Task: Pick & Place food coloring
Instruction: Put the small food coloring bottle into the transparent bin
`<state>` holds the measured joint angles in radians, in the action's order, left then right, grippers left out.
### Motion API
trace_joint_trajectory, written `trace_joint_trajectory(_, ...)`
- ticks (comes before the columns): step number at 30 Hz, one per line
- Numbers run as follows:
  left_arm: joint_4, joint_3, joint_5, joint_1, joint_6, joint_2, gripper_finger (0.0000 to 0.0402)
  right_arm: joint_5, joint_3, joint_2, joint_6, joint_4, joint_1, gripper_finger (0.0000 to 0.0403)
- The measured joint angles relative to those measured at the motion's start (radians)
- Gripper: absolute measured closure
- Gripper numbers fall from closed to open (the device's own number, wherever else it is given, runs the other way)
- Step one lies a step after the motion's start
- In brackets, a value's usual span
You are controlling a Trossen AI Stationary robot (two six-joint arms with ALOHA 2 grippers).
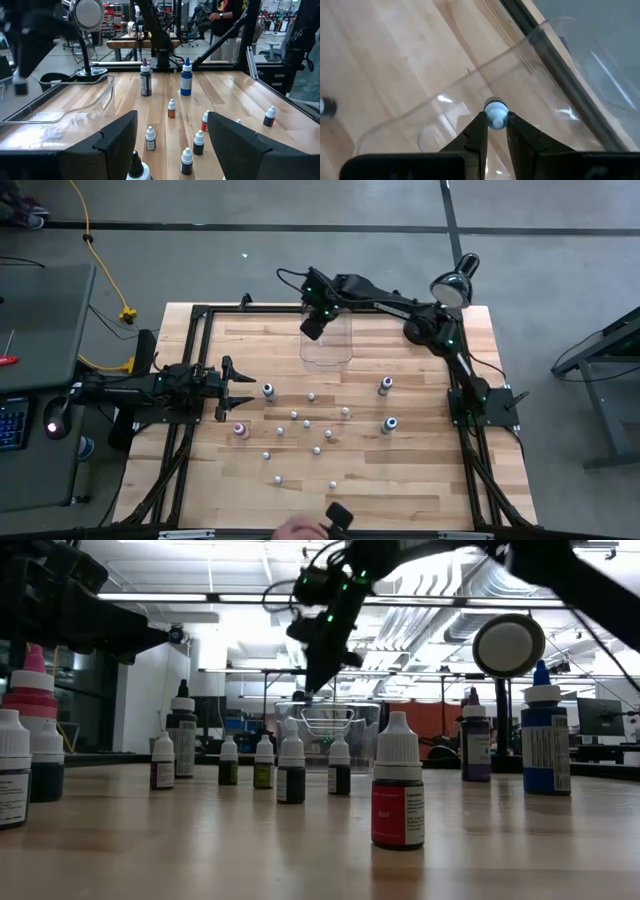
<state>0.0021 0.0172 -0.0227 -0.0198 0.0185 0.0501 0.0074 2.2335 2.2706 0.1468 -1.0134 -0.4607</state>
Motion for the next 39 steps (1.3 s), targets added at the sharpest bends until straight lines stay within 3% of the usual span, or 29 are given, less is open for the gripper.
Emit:
trace_joint_trajectory(7, 0.000, 0.000, 0.000, 0.000, 0.000, 0.000, 0.0163, -0.007, 0.051, 0.103, 0.019, 0.017, -0.038, 0.0348)
trace_joint_trajectory(17, 0.000, 0.000, 0.004, 0.000, 0.000, 0.000, 0.0163, 0.003, 0.026, 0.115, 0.117, 0.112, -0.082, 0.0347)
trace_joint_trajectory(39, 0.000, 0.000, 0.010, 0.000, 0.000, 0.000, 0.0163, -0.024, 0.026, 0.180, 0.238, 0.098, -0.089, 0.0347)
